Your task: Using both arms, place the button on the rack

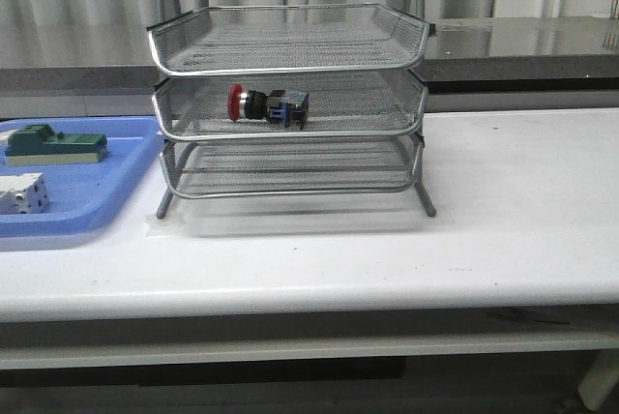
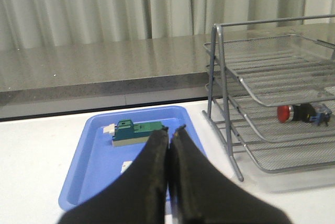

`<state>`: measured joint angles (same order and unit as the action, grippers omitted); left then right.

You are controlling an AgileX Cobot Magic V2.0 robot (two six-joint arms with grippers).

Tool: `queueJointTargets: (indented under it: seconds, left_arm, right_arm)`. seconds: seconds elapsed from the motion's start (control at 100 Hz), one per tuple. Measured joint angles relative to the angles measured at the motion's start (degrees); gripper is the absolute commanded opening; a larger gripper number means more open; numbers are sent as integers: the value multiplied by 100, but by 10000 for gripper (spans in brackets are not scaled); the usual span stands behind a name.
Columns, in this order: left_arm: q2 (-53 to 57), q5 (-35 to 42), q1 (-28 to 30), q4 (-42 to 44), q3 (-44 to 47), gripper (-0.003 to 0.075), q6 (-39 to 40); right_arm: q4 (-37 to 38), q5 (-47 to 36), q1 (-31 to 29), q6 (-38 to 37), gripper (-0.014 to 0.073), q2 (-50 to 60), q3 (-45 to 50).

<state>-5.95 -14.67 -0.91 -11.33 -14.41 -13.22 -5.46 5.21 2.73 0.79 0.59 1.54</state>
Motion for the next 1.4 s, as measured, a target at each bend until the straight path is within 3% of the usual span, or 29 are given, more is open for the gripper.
queueJointTargets:
  seconds: [0.17,0.33,0.62,1.4]
  left_arm:
    - [0,375,0,1009,437,-20,1225]
    - [153,1032,0,1580,980,-20,1778]
    - [620,1555,0,1679,1452,-20,1878]
    - [620,1544,0,1702,1452,-20,1878]
  right_arm:
    - [0,0,0,0,-58,0,0]
    - [9,0,0,0,-58,0,0]
    - [9,0,0,0,-58,0,0]
    - [9,0,0,0,-58,7,0]
